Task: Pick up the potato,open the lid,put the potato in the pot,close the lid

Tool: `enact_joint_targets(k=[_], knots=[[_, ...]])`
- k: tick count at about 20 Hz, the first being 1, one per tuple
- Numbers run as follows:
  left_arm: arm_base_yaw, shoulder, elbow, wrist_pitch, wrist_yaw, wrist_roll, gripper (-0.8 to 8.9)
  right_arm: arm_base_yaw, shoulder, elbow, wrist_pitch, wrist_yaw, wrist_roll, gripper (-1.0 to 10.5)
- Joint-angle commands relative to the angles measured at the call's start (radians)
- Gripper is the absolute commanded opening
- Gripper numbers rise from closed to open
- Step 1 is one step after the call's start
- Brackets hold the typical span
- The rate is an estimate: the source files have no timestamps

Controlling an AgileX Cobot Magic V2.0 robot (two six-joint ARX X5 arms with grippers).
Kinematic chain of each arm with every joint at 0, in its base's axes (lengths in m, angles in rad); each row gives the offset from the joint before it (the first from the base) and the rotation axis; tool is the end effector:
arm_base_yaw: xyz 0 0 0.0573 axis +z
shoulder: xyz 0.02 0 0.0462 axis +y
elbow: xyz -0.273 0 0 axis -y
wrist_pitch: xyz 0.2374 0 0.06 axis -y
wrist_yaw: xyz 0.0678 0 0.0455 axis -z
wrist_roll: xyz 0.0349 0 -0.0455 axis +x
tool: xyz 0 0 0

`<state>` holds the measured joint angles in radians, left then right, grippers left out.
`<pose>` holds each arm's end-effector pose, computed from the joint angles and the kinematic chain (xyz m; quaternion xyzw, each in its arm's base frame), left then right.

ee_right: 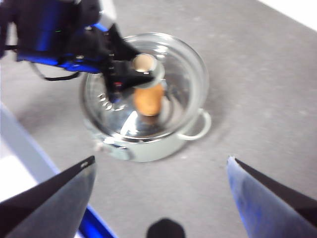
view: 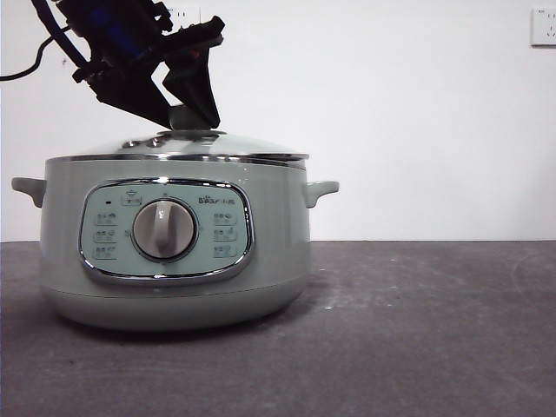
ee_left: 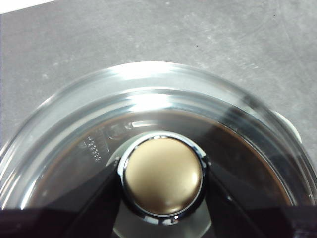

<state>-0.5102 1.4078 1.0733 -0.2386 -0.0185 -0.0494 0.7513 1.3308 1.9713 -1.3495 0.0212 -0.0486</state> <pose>0.2673 -0.1488 0.2959 0.0508 0.2785 -0.2266 0.9319 0.1376 0.1275 0.4918 -0.1520 0.3133 0.3425 0.8726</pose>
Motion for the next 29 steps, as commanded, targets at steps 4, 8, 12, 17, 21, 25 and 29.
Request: enact_joint_targets(k=[4, 8, 12, 17, 21, 25, 29], knots=[[-0.001, 0.003, 0.008, -0.099, -0.002, -0.006, -0.08, 0.000, 0.002, -0.001, 0.002, 0.014, 0.006, 4.4], [-0.001, 0.003, 0.008, -0.126, -0.002, -0.005, -0.08, 0.000, 0.002, -0.001, 0.002, 0.013, 0.006, 4.4], [0.005, 0.003, 0.008, -0.117, -0.007, -0.004, 0.31, 0.001, 0.002, -0.001, 0.002, 0.013, 0.006, 4.4], [0.006, 0.002, 0.008, -0.071, -0.007, -0.006, 5.04, 0.000, 0.002, -0.001, 0.002, 0.013, 0.006, 4.4], [0.004, -0.058, 0.009, -0.079, -0.003, -0.008, 5.03, 0.000, 0.002, -0.002, 0.002, 0.013, 0.007, 4.4], [-0.032, -0.219, 0.009, -0.151, 0.001, -0.010, 4.99, -0.013, -0.010, -0.061, 0.017, 0.014, 0.024, 4.4], [-0.076, -0.391, 0.009, -0.277, 0.000, -0.010, 4.26, -0.039, -0.087, -0.271, 0.180, 0.016, 0.028, 2.7]])
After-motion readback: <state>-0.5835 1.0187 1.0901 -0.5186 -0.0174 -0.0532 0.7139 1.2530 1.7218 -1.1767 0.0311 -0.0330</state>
